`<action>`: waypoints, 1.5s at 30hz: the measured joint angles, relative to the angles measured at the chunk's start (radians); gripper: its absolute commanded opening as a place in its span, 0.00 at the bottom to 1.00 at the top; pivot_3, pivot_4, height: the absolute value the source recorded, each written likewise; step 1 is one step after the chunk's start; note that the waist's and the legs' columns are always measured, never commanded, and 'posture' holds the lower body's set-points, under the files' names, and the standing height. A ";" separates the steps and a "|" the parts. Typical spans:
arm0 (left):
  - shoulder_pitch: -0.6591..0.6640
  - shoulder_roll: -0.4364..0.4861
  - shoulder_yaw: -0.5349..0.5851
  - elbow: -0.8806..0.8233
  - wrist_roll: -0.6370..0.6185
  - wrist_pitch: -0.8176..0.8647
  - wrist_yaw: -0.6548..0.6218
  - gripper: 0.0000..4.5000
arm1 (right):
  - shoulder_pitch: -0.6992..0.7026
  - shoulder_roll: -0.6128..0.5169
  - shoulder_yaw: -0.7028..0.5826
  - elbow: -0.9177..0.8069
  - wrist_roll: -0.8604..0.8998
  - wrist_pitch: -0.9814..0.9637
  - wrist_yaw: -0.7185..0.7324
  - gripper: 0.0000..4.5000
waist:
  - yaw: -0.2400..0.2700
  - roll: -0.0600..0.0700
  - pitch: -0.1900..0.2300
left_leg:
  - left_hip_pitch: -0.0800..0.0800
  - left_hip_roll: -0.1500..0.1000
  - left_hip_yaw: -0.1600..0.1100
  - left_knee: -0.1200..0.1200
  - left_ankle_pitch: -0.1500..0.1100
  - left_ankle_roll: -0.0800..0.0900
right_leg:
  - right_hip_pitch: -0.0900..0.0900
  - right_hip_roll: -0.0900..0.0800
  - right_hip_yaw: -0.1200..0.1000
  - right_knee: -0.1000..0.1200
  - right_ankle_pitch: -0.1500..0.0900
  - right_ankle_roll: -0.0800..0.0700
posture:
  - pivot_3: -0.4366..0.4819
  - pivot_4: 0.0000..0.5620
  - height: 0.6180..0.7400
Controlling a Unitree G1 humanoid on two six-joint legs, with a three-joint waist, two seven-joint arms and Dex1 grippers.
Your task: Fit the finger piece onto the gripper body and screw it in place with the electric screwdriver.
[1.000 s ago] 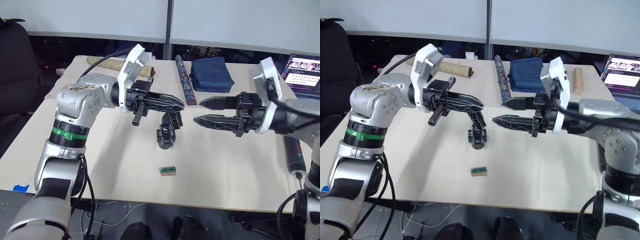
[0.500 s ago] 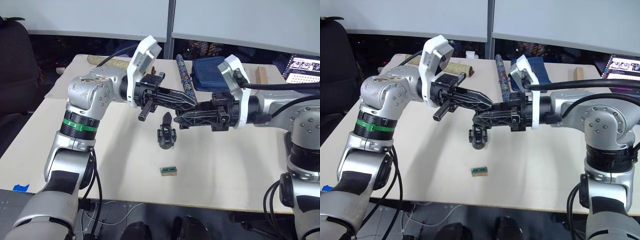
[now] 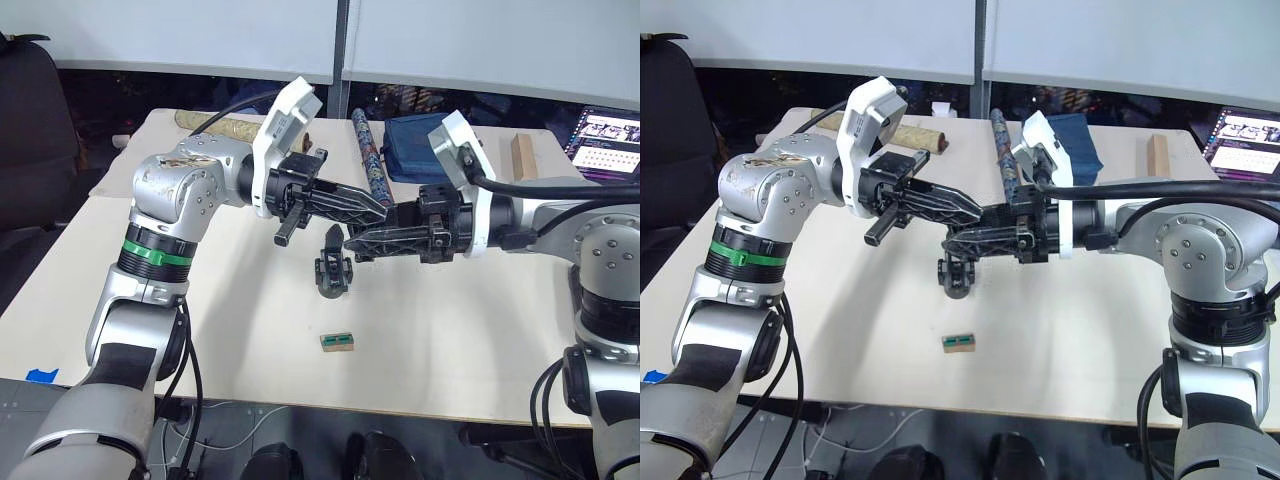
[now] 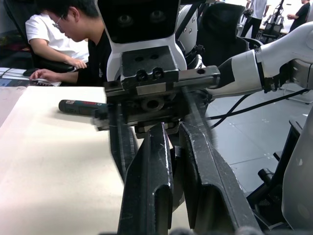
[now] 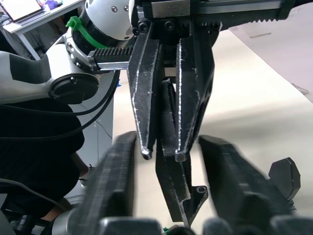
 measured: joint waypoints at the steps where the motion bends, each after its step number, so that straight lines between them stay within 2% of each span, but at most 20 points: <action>1: 0.000 0.000 0.000 0.000 0.002 -0.004 -0.003 0.00 | 0.000 -0.004 0.001 -0.001 0.001 0.000 0.005 0.45 | 0.000 0.000 0.000 | 0.000 0.000 0.000 0.000 0.000 0.000 | 0.000 0.000 0.000 0.000 0.000 0.000 | 0.48 0.27 1.00; 5: 0.000 -0.005 0.000 -0.001 0.010 -0.013 -0.015 0.00 | 0.000 -0.017 0.001 -0.003 0.001 0.000 0.012 0.15 | 0.000 0.000 0.000 | 0.000 0.000 0.000 0.000 0.000 0.000 | 0.000 0.000 0.000 0.000 0.000 0.000 | 0.48 0.27 1.00; 6: 0.000 -0.006 0.000 0.002 0.016 -0.012 -0.004 0.00 | 0.000 -0.017 0.001 -0.003 -0.004 0.000 0.000 0.10 | 0.000 0.000 0.000 | 0.000 0.000 0.000 0.000 0.000 0.000 | 0.000 0.000 0.000 0.000 0.000 0.000 | 0.48 0.27 1.00; 14: 0.002 -0.006 0.000 0.003 0.018 -0.009 -0.003 0.00 | 0.007 -0.018 0.001 -0.020 -0.011 -0.004 -0.011 0.09 | 0.000 0.000 0.000 | 0.000 0.000 0.000 0.000 0.000 0.000 | 0.000 0.000 0.000 0.000 0.000 0.000 | 0.48 0.27 1.00; 16: 0.006 -0.001 -0.001 0.000 0.018 0.003 -0.008 0.21 | 0.015 -0.018 0.008 -0.032 -0.017 -0.016 -0.006 0.09 | 0.000 0.000 0.000 | 0.000 0.000 0.000 0.000 0.000 0.000 | 0.000 0.000 0.000 0.000 0.000 0.000 | 0.48 0.27 1.00; 18: 0.038 0.045 -0.003 -0.018 0.022 -0.007 -0.048 0.38 | 0.045 -0.021 0.024 -0.059 -0.028 -0.053 0.027 0.08 | -0.003 0.000 0.000 | 0.000 0.001 0.000 0.000 0.000 0.000 | 0.000 0.000 0.000 0.000 0.000 0.000 | 0.48 0.27 1.00; 19: 0.062 0.077 -0.002 -0.021 0.031 -0.025 -0.063 0.50 | 0.066 -0.030 0.035 -0.067 -0.042 -0.079 0.040 0.08 | -0.006 0.000 0.000 | 0.001 0.001 0.001 -0.001 0.000 0.000 | 0.000 0.000 0.001 0.000 0.000 0.000 | 0.48 0.27 1.00; 23: 0.175 0.167 -0.001 -0.024 0.125 -0.179 -0.077 0.94 | 0.135 -0.058 0.080 -0.071 -0.148 -0.212 0.104 0.08 | -0.003 0.000 0.000 | 0.001 0.001 0.001 0.000 0.000 0.000 | -0.001 0.000 0.001 -0.001 0.000 0.000 | 0.48 0.27 1.00; 24: 0.207 0.184 0.000 -0.023 0.149 -0.217 -0.075 1.00 | 0.151 -0.062 0.092 -0.071 -0.170 -0.249 0.121 0.08 | -0.002 0.000 0.000 | 0.001 0.001 0.001 0.001 0.000 0.000 | 0.000 0.000 0.001 -0.001 0.000 0.000 | 0.48 0.27 1.00; 28: 0.368 0.228 0.020 -0.014 0.245 -0.351 -0.002 1.00 | 0.199 -0.059 0.132 -0.045 -0.275 -0.397 0.174 0.08 | -0.001 0.000 0.000 | 0.001 0.001 0.001 0.001 0.000 0.000 | 0.000 -0.001 0.001 -0.001 0.000 0.000 | 0.48 0.27 1.00; 31: 0.467 0.222 0.015 0.011 0.327 -0.476 0.050 1.00 | 0.214 -0.054 0.134 -0.024 -0.316 -0.457 0.192 0.08 | 0.002 0.000 0.000 | 0.000 0.002 0.000 0.001 0.000 0.000 | 0.000 -0.001 0.000 -0.001 0.000 0.000 | 0.48 0.27 1.00; 33: 0.485 0.198 0.008 0.040 0.361 -0.532 0.078 1.00 | 0.220 -0.052 0.135 -0.020 -0.336 -0.482 0.203 0.08 | 0.011 0.000 0.000 | -0.002 0.002 0.000 0.002 0.000 0.000 | -0.001 -0.001 -0.001 -0.001 0.000 0.000 | 0.48 0.27 1.00; 38: 0.455 0.010 -0.025 0.219 0.485 -0.669 0.269 1.00 | 0.227 -0.021 0.137 -0.006 -0.357 -0.516 0.214 0.08 | 0.025 0.000 0.000 | -0.004 0.000 0.000 0.002 0.000 0.003 | 0.000 0.000 -0.002 -0.001 0.001 0.001 | 0.48 0.27 1.00; 45: 0.453 -0.117 -0.049 0.355 0.541 -0.755 0.351 1.00 | 0.247 -0.013 0.134 0.000 -0.375 -0.520 0.196 0.08 | 0.020 0.000 0.000 | -0.004 0.000 0.000 0.001 0.000 0.003 | -0.002 0.000 -0.004 -0.001 0.001 0.001 | 0.48 0.27 1.00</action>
